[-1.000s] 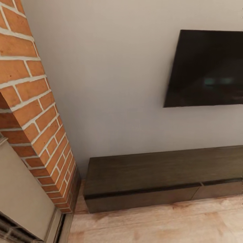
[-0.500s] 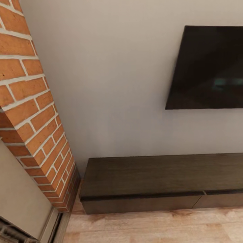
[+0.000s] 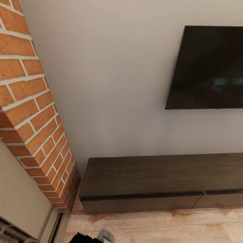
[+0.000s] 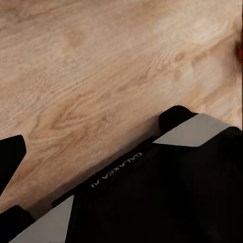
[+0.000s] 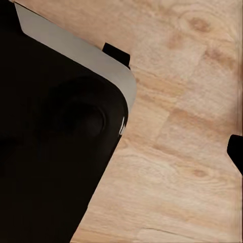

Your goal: Place each of the two pumpkins and all three candles from the living room inside a cabinet in the living room (use any cabinet), then make sure every cabinet is closed, and position the cauldron so it is next to a table in the living room.

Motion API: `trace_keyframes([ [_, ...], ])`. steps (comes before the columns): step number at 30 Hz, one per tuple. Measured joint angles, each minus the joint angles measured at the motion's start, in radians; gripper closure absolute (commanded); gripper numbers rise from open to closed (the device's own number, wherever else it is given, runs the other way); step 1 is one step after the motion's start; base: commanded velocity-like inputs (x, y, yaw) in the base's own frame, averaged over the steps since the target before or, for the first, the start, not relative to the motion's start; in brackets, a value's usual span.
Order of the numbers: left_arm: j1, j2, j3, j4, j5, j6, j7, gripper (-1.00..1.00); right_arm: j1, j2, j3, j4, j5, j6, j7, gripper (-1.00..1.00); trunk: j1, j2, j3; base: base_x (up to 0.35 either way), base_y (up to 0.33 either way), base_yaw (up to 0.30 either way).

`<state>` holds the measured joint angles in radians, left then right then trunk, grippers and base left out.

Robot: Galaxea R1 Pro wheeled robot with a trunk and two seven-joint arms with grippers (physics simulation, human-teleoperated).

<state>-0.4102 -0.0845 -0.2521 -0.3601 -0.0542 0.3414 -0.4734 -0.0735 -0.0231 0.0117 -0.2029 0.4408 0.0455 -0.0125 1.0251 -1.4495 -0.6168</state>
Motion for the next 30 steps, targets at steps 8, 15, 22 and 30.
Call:
trace_keyframes([
  [8, -0.123, -0.019, -0.002, -0.082, 0.001, 0.036, -0.238, -1.00, 0.000, 0.002, -0.001, -0.007, 0.106, 0.000, -0.012, -1.00, 0.000, 0.000, 0.000, 0.000, 0.000, 0.000],
  [15, -0.141, -0.020, -0.003, -0.274, 0.002, 0.133, -0.349, -1.00, 0.000, 0.003, 0.000, -0.025, 0.192, 0.000, -0.034, -1.00, 0.000, 0.000, 0.000, 0.000, 0.000, 0.000],
  [22, -0.248, -0.040, -0.003, -0.394, 0.007, 0.185, -0.580, -1.00, 0.000, 0.003, 0.001, -0.046, 0.305, 0.002, -0.036, -1.00, 0.000, 0.000, 0.000, 0.000, 0.000, 0.000],
  [30, -0.354, -0.055, 0.002, -0.401, 0.251, 0.174, -0.741, -1.00, 0.000, 0.035, 0.034, -0.165, 0.600, -0.008, -0.312, -1.00, 0.000, 0.000, 0.000, 0.000, 0.000, 0.000],
])
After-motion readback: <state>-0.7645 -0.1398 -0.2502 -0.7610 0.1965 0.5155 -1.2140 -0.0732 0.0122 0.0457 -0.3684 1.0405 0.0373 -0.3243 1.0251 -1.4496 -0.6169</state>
